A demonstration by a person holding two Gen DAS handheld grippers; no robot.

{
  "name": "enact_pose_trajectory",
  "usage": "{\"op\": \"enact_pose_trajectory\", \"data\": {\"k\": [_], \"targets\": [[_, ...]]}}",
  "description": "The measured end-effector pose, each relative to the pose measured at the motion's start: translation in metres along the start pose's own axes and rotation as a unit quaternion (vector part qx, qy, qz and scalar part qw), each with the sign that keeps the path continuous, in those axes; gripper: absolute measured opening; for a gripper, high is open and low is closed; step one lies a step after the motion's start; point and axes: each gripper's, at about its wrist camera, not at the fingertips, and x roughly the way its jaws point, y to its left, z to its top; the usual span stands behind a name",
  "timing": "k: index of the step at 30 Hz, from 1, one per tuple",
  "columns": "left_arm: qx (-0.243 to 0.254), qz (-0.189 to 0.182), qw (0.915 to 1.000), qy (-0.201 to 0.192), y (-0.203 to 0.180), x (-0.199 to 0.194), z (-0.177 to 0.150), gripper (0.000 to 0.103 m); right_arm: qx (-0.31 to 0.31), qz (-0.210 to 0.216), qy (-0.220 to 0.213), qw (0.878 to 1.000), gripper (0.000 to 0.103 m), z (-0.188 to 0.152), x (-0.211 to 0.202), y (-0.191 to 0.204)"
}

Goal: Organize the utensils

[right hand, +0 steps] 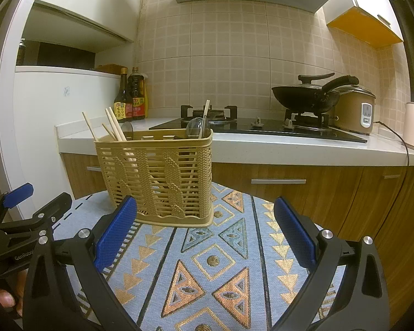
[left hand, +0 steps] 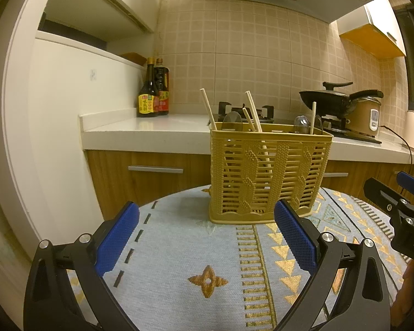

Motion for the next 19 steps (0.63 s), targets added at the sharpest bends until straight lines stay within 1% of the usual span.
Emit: {"op": "enact_pose_trajectory", "data": {"k": [9,11,14,19], "targets": [[-0.002,-0.002,1.0,-0.005,0.003,-0.001,-0.002,0.096,0.0,0.0,0.0,1.0,0.095,0.0,0.0,-0.001],[-0.006,-0.002,1.0,0.0,0.004,0.0,-0.001,0.096,0.001,0.0,0.001,1.0,0.095,0.0,0.0,0.0],[-0.022,-0.01,0.9995,0.02,0.009,0.005,0.0,0.096,0.001,-0.001,0.0,1.0,0.095,0.0,0.0,0.0],[-0.032,-0.007,0.9992,0.022,0.014,0.006,0.001,0.096,0.002,-0.001,0.001,1.0,0.095,0.0,0.0,-0.001]]}}
